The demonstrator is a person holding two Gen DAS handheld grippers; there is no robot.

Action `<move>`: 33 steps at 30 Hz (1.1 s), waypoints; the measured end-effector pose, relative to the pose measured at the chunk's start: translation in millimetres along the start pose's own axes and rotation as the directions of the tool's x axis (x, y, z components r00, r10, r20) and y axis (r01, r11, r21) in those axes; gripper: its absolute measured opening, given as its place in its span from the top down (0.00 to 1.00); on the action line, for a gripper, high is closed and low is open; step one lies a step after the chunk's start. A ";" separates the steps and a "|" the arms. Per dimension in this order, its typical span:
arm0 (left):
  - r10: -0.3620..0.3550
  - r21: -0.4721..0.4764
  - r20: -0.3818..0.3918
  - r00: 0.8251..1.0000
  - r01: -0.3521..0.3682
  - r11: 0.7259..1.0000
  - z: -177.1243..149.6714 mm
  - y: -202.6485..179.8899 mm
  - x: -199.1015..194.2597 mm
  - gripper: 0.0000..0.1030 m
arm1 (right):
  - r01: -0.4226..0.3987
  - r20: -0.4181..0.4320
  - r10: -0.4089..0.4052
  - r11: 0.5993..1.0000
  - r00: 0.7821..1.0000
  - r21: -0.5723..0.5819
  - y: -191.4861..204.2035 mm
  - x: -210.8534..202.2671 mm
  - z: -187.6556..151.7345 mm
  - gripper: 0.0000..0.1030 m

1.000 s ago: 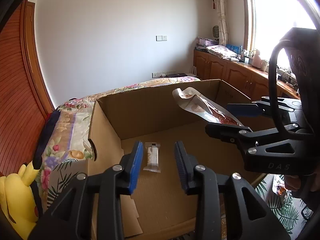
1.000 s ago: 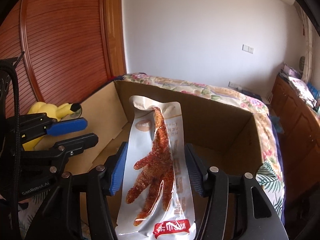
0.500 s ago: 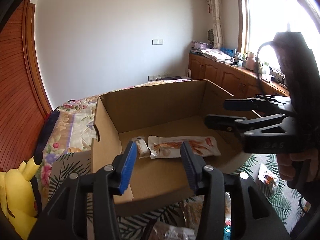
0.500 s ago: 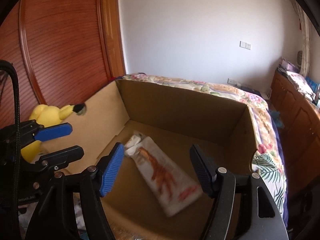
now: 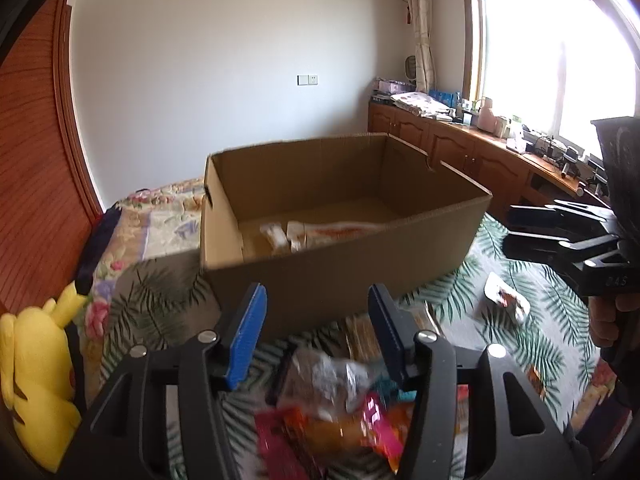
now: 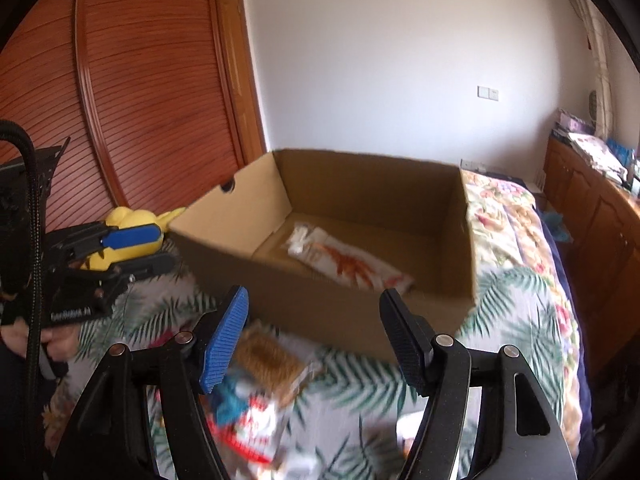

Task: Organize snacks
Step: 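Move both grippers back to the snack pile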

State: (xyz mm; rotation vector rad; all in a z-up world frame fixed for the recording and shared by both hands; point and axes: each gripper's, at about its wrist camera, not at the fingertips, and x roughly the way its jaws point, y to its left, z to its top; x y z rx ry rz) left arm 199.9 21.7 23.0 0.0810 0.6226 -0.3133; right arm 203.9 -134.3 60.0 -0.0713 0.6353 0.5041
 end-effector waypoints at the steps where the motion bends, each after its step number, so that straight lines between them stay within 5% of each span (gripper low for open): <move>1: 0.005 -0.005 -0.003 1.000 -0.005 1.000 -8.3 -0.2 -2.4 0.46 | 0.005 -0.005 -0.005 1.000 1.000 0.004 1.2 -2.7 -6.7 0.32; 15: -0.008 -0.066 -0.087 0.996 0.002 0.998 -74.8 -5.9 1.1 0.37 | 0.062 -0.091 -0.058 0.997 0.994 0.047 11.2 -27.7 -107.6 0.32; 33: 0.021 -0.104 -0.156 0.988 -0.038 0.994 -92.2 -19.6 28.2 0.36 | 0.059 -0.142 -0.042 0.992 0.989 0.115 6.3 -25.6 -158.2 0.33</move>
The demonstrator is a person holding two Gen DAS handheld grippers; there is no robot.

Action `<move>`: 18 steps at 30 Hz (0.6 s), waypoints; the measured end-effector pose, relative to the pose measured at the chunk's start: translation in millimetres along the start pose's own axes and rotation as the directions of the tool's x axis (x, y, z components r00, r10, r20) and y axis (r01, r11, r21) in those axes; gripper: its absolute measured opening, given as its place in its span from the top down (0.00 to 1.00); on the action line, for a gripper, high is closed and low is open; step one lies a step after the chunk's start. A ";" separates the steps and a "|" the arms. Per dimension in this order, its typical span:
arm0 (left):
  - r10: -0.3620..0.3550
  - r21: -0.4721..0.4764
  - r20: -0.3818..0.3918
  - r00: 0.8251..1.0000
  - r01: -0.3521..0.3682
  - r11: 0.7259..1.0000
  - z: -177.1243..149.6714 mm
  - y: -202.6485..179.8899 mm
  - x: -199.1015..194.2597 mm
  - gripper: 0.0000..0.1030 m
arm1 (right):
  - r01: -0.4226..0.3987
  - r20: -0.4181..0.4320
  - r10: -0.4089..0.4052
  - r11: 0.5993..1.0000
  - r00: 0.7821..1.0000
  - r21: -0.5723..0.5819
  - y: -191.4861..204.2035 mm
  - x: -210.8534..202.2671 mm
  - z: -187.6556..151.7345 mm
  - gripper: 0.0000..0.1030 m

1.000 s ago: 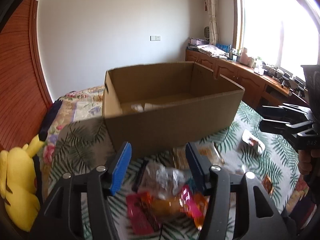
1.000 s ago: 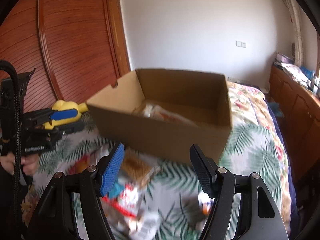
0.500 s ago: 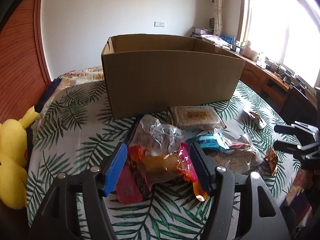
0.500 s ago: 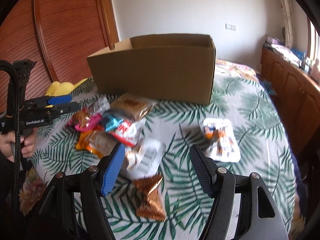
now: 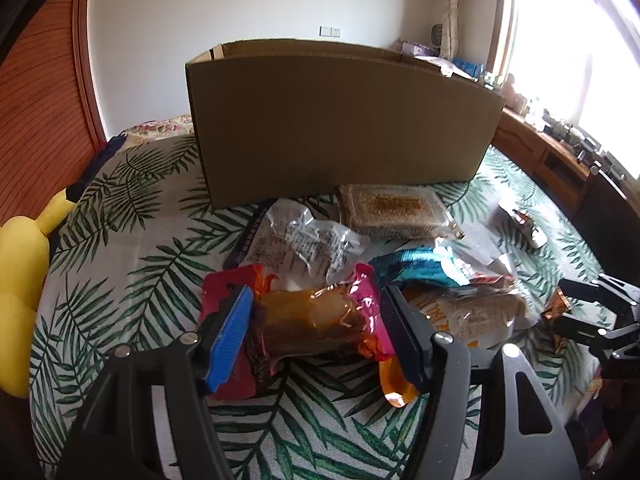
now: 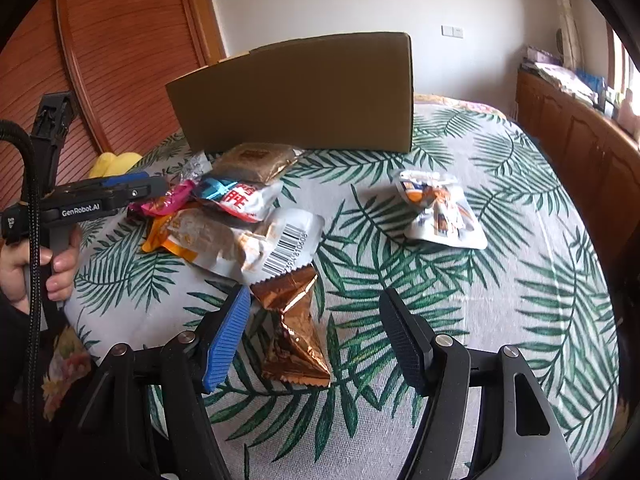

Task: Organize snacks
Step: 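Move both grippers back to the snack pile, then grasp the red-wrapped pastry with the left gripper while the right gripper grasps the bronze foil candy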

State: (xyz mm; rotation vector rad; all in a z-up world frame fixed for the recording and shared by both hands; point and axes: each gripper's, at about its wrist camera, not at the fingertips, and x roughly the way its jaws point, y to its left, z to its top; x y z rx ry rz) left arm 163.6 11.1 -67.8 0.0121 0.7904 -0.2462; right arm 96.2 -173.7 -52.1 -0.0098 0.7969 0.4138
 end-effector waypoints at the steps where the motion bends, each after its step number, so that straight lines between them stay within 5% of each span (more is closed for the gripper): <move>1: 0.005 0.002 -0.005 1.000 -0.005 1.000 -1.6 -0.7 2.2 0.35 | -0.001 0.001 0.001 1.000 1.000 0.003 -0.5 0.8 -1.1 0.33; 18: 0.020 -0.033 -0.043 0.999 -0.021 0.999 -6.6 4.6 13.8 0.21 | 0.080 0.055 -0.078 0.997 0.995 -0.025 8.2 3.5 -13.5 0.58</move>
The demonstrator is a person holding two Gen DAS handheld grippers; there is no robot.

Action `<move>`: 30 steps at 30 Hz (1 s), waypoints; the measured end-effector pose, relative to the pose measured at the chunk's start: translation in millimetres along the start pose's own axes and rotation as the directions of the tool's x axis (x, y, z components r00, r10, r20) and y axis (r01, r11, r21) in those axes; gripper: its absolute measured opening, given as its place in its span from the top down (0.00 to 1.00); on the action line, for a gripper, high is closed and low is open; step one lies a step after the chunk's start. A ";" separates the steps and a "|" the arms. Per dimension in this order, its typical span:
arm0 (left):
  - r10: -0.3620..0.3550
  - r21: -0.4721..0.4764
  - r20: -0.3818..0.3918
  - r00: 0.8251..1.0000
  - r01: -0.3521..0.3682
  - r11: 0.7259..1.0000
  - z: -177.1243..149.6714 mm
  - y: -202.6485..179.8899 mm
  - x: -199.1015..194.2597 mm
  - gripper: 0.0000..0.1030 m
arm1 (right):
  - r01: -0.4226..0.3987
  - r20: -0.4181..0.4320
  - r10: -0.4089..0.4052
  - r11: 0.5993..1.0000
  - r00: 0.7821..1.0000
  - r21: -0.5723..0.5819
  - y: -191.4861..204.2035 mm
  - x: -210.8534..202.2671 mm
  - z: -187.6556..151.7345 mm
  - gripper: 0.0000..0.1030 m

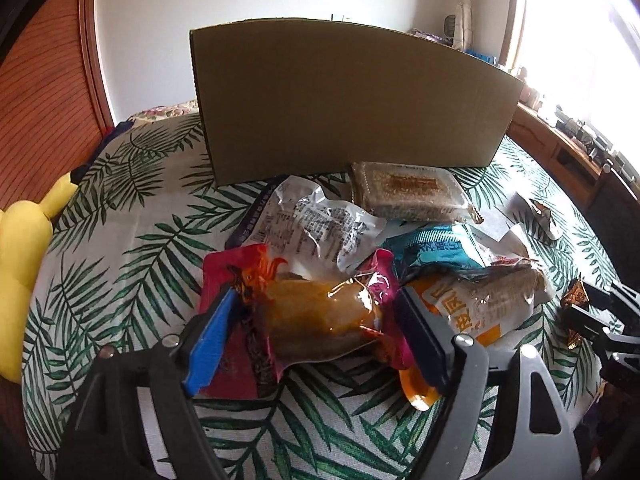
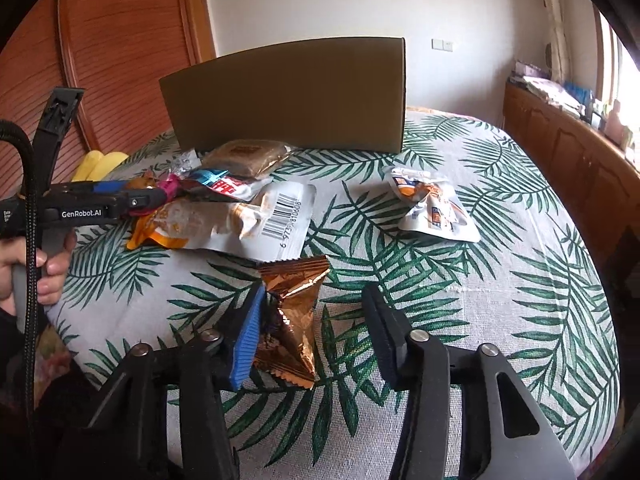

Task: Organize snacks
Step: 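Grasp the red-wrapped pastry with the left gripper while the right gripper grasps the bronze foil candy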

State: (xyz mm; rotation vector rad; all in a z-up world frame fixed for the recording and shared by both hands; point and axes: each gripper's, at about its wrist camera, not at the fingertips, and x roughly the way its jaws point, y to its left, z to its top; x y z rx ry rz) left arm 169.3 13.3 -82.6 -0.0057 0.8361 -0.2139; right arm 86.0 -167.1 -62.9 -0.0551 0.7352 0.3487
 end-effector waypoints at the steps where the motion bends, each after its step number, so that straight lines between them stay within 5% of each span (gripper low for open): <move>1: -0.004 -0.006 0.000 1.000 0.004 1.000 -0.3 1.4 0.0 0.21 | 0.006 0.003 -0.006 1.000 1.000 -0.001 0.4 -0.1 -0.7 0.60; 4: -0.009 -0.007 0.004 1.000 0.009 1.000 -1.0 2.2 0.2 0.24 | 0.023 0.011 -0.023 1.000 1.000 -0.011 1.8 0.1 -1.9 0.68; 12: -0.001 0.033 0.020 1.000 0.000 0.999 -3.3 -4.3 -6.1 0.38 | 0.040 0.018 -0.040 0.999 0.999 -0.033 2.8 1.9 -3.8 0.70; 30: -0.060 0.013 0.114 0.992 0.059 0.998 3.9 -10.7 -54.5 0.39 | 0.025 0.038 -0.025 1.000 0.999 0.005 -0.7 -5.5 -2.5 0.78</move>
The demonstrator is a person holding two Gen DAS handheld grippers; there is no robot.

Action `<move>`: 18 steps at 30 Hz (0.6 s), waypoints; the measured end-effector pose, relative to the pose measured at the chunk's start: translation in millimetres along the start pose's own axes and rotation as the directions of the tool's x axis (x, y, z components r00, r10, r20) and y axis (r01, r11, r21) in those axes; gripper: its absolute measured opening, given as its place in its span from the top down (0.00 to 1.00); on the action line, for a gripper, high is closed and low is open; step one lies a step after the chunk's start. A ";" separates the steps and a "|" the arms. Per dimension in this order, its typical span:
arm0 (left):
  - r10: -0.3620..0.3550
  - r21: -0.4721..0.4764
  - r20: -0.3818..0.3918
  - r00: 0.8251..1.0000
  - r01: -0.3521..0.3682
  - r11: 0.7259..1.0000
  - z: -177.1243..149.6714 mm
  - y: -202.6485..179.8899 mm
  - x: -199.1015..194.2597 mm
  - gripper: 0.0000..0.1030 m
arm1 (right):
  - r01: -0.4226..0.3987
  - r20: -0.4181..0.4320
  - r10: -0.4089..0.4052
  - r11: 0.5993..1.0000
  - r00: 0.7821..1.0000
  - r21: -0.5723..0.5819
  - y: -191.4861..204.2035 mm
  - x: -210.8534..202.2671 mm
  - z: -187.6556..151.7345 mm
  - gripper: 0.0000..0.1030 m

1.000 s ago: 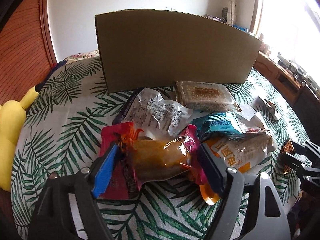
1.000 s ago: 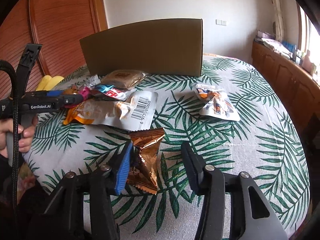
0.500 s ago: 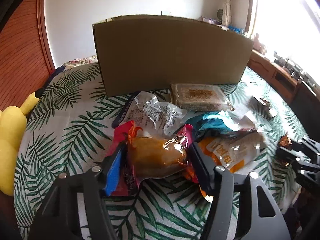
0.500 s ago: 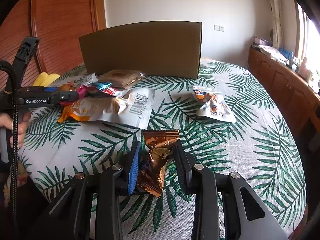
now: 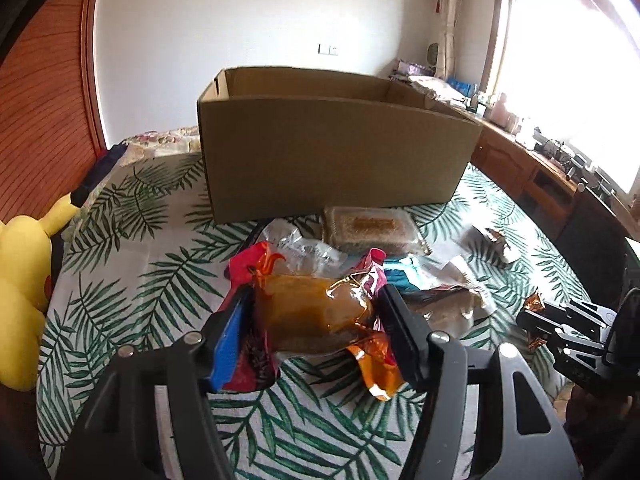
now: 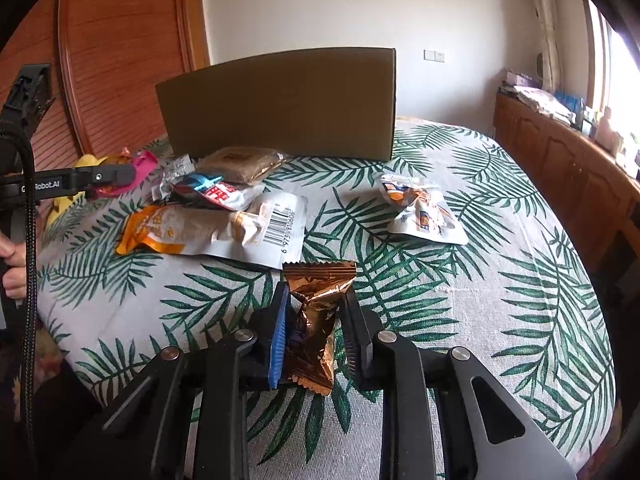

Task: Organize snacks
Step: 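Grasp the red-wrapped pastry with the left gripper while the right gripper grasps the bronze foil candy, then carry the pastry with the left gripper while the right gripper carries the candy over the box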

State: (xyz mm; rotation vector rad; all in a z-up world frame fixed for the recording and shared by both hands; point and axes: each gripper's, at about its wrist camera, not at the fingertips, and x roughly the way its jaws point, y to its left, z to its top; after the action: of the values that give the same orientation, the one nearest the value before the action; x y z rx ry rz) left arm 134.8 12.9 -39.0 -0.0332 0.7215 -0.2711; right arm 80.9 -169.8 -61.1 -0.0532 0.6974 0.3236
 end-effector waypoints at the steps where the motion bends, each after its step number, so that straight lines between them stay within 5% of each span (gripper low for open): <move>1: -0.002 0.001 0.003 1.000 0.002 1.000 0.5 -1.3 -2.1 0.39 | -0.002 0.003 0.002 1.000 1.000 0.002 -0.1 -1.9 0.6 0.78; 18: -0.026 0.010 0.095 0.995 0.025 1.000 13.4 -17.0 -52.8 0.39 | 0.020 0.110 -0.017 0.999 0.994 -0.026 9.1 -59.5 23.3 0.78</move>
State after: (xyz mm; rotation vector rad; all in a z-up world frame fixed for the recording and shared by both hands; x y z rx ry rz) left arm 101.7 9.2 7.4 -0.0467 0.6256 -0.2948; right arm 49.7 -173.9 -4.7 -0.0672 0.5830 0.3157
